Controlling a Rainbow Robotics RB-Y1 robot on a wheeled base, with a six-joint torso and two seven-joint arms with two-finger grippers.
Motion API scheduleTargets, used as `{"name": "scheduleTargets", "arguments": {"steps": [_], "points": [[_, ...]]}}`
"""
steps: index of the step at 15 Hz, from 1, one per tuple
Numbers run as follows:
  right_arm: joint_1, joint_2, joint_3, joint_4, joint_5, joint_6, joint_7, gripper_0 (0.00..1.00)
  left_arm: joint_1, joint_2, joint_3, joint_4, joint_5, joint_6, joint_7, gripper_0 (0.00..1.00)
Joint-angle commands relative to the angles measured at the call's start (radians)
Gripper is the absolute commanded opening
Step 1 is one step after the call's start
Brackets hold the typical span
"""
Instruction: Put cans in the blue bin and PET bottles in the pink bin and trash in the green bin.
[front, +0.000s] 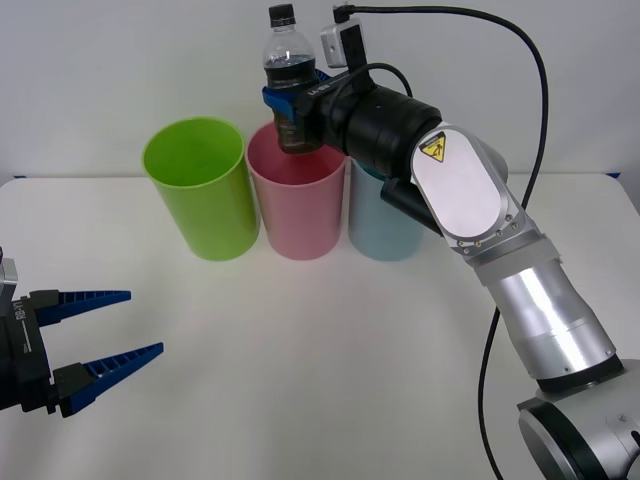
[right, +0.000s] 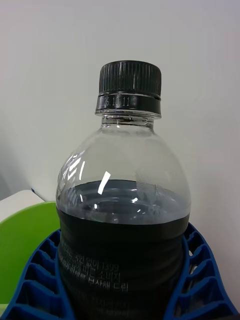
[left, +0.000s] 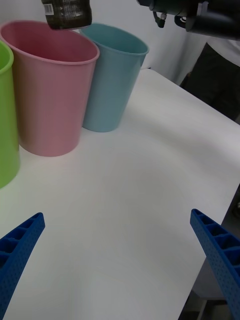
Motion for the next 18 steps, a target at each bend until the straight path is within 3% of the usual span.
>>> {"name": "scheduleTargets", "arguments": {"steps": [1,4,12,13,15,18], "points": [[-0.033,0.003,0.051,0.096,-0.001,0.080,0.002,0.00,0.000,0.000,0.000,0.000,0.000,0.000,0.000,1.00],[-0.058,0.004,0.089,0.176,0.000,0.140,0.010,0.00,0.000,0.000,0.000,0.000,0.000,0.000,0.000,1.00],[-0.045,0.004,0.097,0.184,0.003,0.143,0.012,0.03,0.000,0.000,0.000,0.000,0.000,0.000,0.000,1.00],[-0.045,0.004,0.097,0.184,0.002,0.148,0.016,0.52,0.000,0.000,0.000,0.000,0.000,0.000,0.000,1.00],[-0.045,0.003,0.098,0.184,-0.001,0.148,0.019,0.94,0.000,0.000,0.000,0.000,0.000,0.000,0.000,1.00],[-0.045,0.004,0.098,0.184,-0.004,0.148,0.019,1.00,0.000,0.000,0.000,0.000,0.000,0.000,0.000,1.00]]}}
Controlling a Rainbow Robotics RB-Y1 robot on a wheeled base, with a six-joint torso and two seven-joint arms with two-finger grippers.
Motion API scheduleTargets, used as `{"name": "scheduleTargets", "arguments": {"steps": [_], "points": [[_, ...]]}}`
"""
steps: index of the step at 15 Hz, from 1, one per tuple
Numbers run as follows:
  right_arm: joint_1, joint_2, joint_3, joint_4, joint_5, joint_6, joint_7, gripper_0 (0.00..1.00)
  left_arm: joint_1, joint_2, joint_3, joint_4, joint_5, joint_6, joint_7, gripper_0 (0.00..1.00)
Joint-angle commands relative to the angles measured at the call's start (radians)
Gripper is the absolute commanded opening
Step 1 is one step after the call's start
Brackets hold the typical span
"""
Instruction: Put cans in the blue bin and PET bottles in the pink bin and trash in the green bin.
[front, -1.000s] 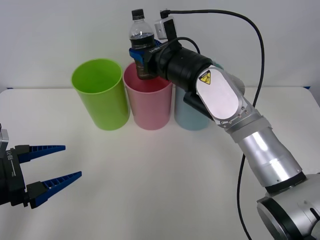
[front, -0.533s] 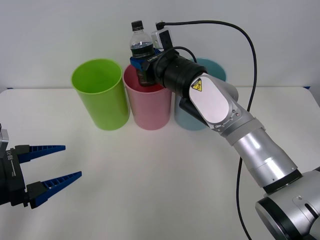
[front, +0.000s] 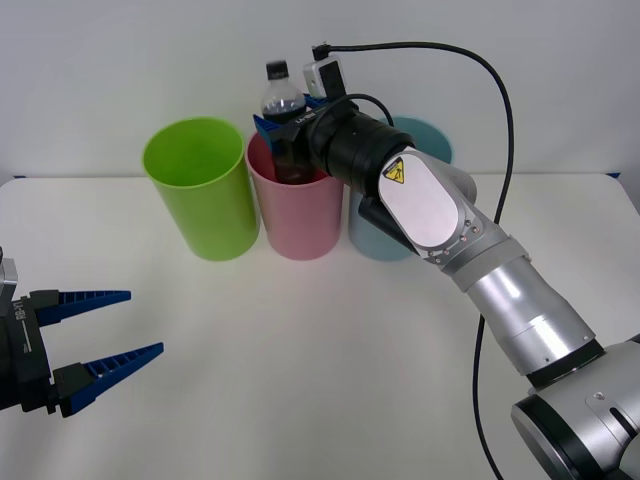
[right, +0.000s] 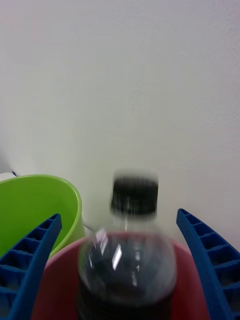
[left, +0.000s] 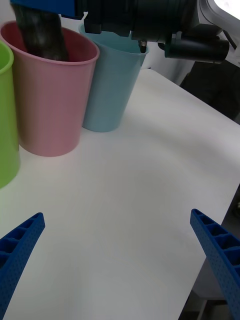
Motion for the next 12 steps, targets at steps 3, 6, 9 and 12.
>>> {"name": "scheduleTargets", "arguments": {"steps": [3,6,9,12], "points": [[0.000,0.001,0.000,0.000,-0.008,0.000,0.001,1.00,0.000,0.000,0.000,0.000,0.000,0.000,0.000,1.00],[-0.001,0.000,0.000,-0.002,-0.033,0.000,0.009,1.00,0.000,0.000,0.000,0.000,0.000,0.000,0.000,1.00],[-0.001,-0.028,-0.005,-0.062,-0.113,-0.040,0.012,1.00,0.000,0.000,0.000,0.000,0.000,0.000,0.000,1.00],[0.011,-0.114,-0.008,-0.180,-0.254,-0.123,0.004,1.00,0.000,0.000,0.000,0.000,0.000,0.000,0.000,1.00]]}}
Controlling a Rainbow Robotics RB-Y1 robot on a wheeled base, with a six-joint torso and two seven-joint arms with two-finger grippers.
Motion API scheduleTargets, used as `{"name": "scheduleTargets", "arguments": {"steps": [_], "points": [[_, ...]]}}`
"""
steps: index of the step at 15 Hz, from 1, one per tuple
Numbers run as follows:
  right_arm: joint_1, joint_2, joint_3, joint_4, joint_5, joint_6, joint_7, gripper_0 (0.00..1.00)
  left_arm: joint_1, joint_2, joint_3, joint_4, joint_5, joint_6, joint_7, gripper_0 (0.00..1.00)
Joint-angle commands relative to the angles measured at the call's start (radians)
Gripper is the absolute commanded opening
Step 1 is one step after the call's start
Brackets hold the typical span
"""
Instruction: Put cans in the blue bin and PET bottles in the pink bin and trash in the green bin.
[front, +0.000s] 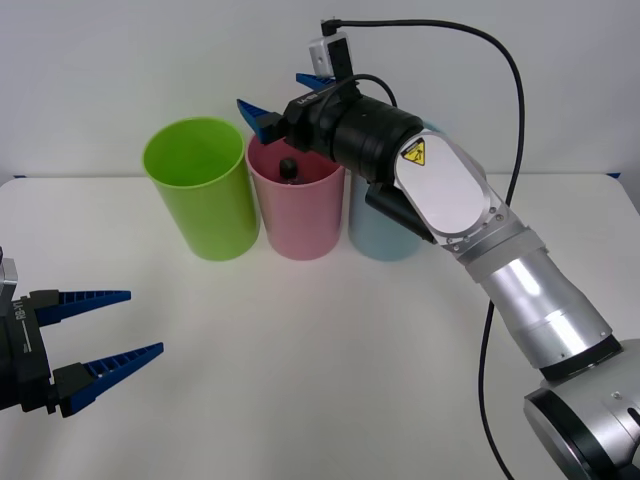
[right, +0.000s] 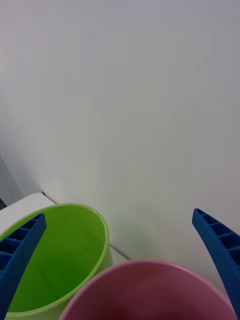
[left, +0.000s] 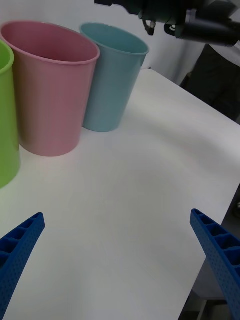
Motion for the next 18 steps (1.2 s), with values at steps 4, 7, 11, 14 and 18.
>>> {"name": "scheduleTargets", "arguments": {"steps": [4,7,11,14,18], "points": [[0.134,-0.229,-0.036,-0.285,-0.292,-0.169,0.007,1.00,0.000,0.000,0.000,0.000,0.000,0.000,0.000,1.00],[0.277,-0.272,-0.170,-0.427,-0.360,-0.346,0.034,1.00,0.000,0.000,0.000,0.000,0.000,0.000,0.000,1.00],[0.456,-0.272,-0.351,-0.555,-0.424,-0.582,0.119,1.00,0.000,0.000,0.000,0.000,0.000,0.000,0.000,1.00],[0.581,-0.272,-0.435,-0.562,-0.504,-0.701,0.256,1.00,0.000,0.000,0.000,0.000,0.000,0.000,0.000,1.00],[0.722,-0.272,-0.527,-0.562,-0.538,-0.836,0.419,1.00,0.000,0.000,0.000,0.000,0.000,0.000,0.000,1.00]]}}
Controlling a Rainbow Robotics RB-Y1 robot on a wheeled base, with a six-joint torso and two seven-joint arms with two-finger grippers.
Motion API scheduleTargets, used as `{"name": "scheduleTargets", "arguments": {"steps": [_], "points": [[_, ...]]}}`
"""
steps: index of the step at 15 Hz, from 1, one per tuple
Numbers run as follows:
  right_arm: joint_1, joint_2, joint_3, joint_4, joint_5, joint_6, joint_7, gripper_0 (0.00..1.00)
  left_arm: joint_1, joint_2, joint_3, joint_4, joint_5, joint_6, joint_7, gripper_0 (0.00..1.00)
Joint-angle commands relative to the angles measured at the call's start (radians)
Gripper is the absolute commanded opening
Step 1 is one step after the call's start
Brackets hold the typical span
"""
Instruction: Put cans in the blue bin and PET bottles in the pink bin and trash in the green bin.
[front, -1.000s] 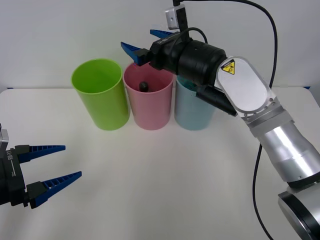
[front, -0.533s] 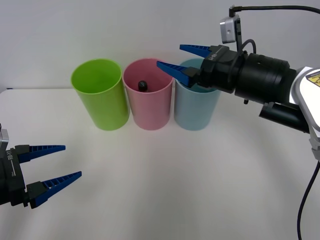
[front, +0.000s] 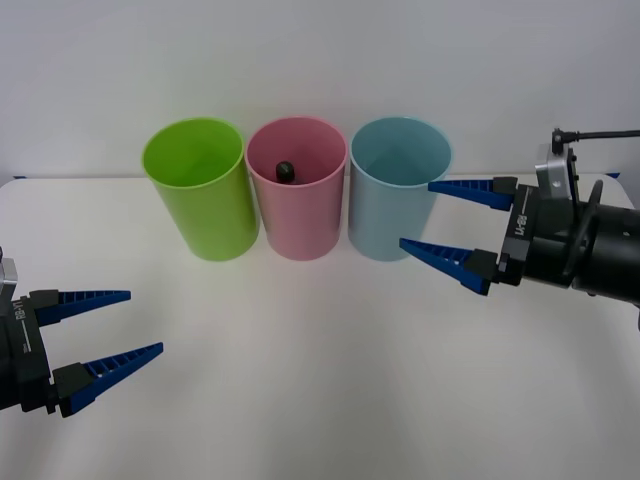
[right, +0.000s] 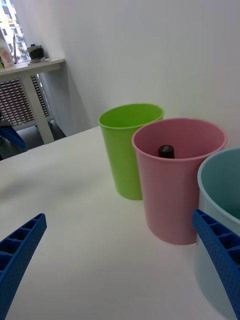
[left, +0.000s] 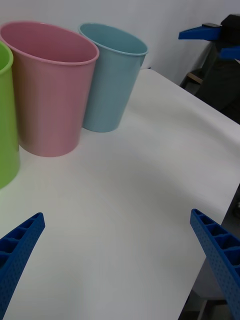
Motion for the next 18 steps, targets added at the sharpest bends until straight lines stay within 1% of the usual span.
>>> {"name": "scheduleTargets", "arguments": {"steps": [1,5,9,13,16,18], "points": [[0.091,0.000,-0.053,0.000,-0.024,-0.083,0.104,1.00,0.000,0.000,0.000,0.000,0.000,0.000,0.000,1.00],[0.200,0.000,-0.079,0.000,-0.046,-0.118,0.236,1.00,0.000,0.000,0.000,0.000,0.000,0.000,0.000,1.00],[0.272,0.000,-0.085,0.002,-0.055,-0.118,0.365,1.00,0.000,0.000,0.000,0.000,0.000,0.000,0.000,1.00],[0.328,0.000,-0.100,0.003,-0.060,-0.131,0.405,1.00,0.000,0.000,0.000,0.000,0.000,0.000,0.000,1.00],[0.338,0.000,-0.102,0.003,-0.060,-0.131,0.422,1.00,0.000,0.000,0.000,0.000,0.000,0.000,0.000,1.00],[0.344,0.000,-0.100,0.005,-0.044,-0.137,0.417,1.00,0.000,0.000,0.000,0.000,0.000,0.000,0.000,1.00]]}}
